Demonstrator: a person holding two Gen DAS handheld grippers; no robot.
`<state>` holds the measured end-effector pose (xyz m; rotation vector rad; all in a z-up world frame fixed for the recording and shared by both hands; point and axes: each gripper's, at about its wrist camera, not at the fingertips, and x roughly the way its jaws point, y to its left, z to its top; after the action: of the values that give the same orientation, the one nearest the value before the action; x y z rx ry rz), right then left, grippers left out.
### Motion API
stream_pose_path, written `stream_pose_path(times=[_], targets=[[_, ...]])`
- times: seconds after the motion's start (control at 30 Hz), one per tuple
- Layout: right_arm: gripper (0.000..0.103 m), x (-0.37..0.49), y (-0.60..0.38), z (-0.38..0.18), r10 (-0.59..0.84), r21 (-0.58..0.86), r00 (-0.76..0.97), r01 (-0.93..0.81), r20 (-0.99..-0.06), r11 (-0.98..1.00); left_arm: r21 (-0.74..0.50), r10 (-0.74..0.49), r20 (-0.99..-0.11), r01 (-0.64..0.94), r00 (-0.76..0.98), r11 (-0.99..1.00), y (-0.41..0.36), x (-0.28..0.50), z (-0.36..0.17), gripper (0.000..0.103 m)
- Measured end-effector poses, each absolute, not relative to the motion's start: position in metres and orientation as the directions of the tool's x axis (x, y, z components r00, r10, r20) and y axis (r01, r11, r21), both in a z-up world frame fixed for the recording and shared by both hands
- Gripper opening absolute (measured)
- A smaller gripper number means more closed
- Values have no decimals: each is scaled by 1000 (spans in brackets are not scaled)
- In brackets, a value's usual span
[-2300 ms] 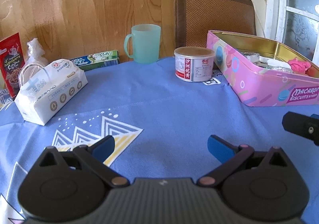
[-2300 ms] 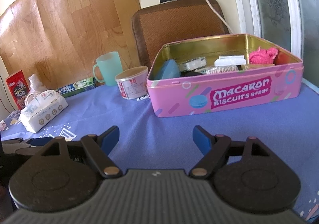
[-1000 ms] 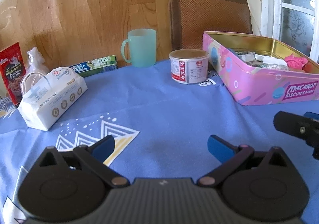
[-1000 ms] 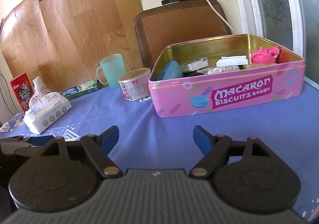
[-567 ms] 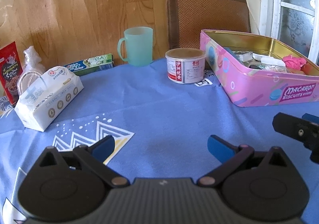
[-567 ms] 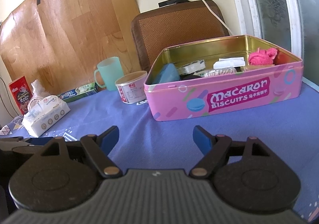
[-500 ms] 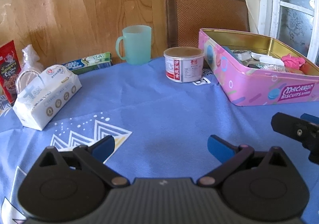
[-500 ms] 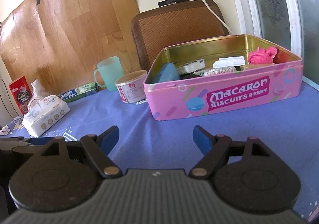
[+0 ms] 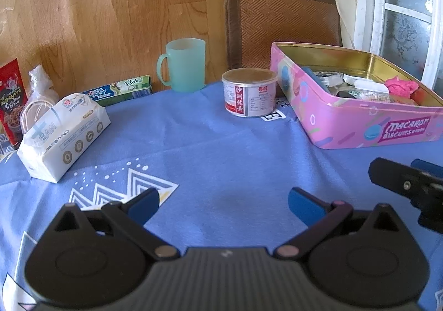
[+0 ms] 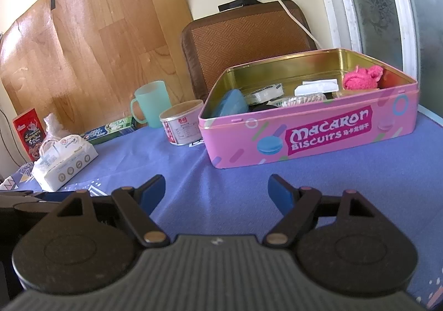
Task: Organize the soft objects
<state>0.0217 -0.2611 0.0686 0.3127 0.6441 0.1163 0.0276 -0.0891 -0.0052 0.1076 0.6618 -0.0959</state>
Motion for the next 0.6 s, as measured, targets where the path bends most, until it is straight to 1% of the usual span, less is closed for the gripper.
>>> stream_pose_path(times=[0.17, 0.43, 0.6], targets=[[83, 21, -261, 69, 202, 320, 795, -11, -572, 947, 72, -61, -612, 132, 788, 989, -91, 25, -4, 103], [83, 16, -260, 70, 175, 297, 797, 6, -579, 955, 65, -106, -606, 182, 788, 981, -98, 27, -2, 103], [83, 15, -259, 69, 169, 298, 791, 18, -588, 954, 66, -99, -603, 174, 791, 983, -93, 24, -3, 103]])
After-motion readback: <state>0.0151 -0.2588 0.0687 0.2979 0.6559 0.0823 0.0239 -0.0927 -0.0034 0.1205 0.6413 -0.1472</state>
